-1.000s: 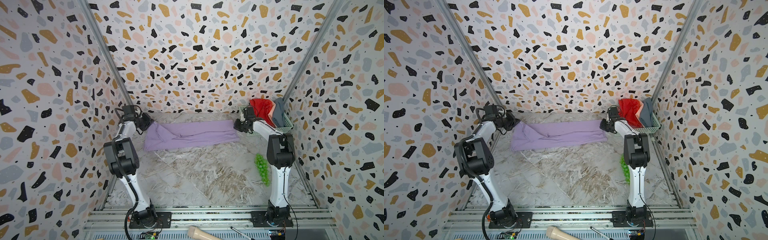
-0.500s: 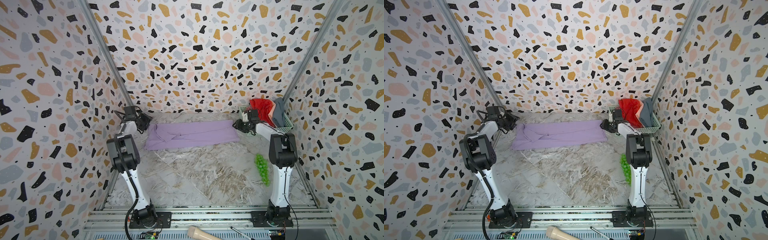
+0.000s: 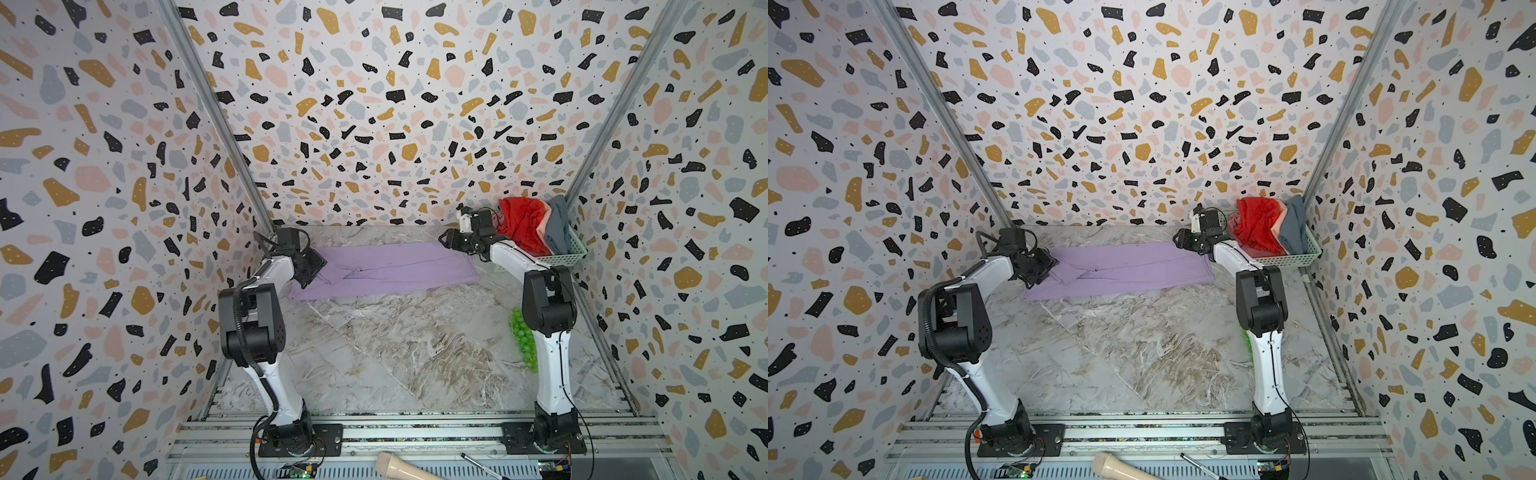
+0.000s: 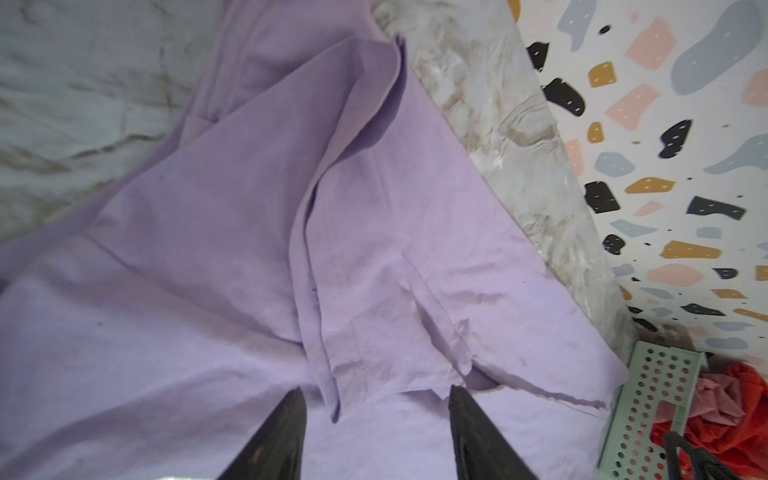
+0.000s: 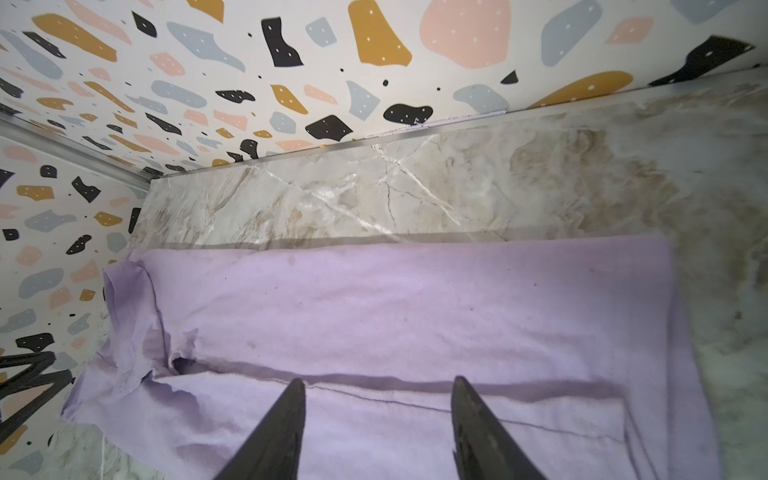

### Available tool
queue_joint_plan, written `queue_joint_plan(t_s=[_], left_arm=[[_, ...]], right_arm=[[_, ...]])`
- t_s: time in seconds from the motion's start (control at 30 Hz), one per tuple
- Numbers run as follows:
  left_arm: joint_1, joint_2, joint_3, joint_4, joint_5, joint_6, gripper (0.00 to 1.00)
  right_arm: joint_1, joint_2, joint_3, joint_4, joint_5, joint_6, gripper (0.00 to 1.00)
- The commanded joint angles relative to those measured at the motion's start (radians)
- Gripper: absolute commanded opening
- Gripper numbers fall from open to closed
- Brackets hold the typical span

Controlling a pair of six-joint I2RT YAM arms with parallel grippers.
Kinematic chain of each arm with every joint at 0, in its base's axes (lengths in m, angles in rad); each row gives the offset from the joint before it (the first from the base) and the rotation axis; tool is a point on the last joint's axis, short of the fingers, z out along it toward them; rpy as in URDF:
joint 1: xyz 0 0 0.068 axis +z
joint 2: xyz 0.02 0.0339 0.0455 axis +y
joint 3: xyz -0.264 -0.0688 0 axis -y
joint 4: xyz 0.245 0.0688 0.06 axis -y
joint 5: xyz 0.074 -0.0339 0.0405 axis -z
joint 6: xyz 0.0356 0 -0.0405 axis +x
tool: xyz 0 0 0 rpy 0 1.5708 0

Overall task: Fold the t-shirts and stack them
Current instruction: 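Lay the folded edge down and open both grippers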

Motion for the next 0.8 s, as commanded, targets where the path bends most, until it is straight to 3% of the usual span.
queue_joint_plan(t_s=[0.0,0.47,0.77], left_arm=[[-0.034,-0.021,-0.024,-0.003,-0.039,-0.002,0.55],[-0.077,0.066,-0.075,0.137,-0.039,-0.143,0.47],[-0.095,0.103,-0.058,0.110,-0.054,-0.137,0.30]], right_arm=[[0.007,-0.005,-0.029,-0.016,-0.005,-0.003,0.57],[-0.016,-0.029,-0.173,0.003,0.044,-0.004,0.56],[-0.044,-0.042,-0.201,0.014,0.052,0.008,0.56]])
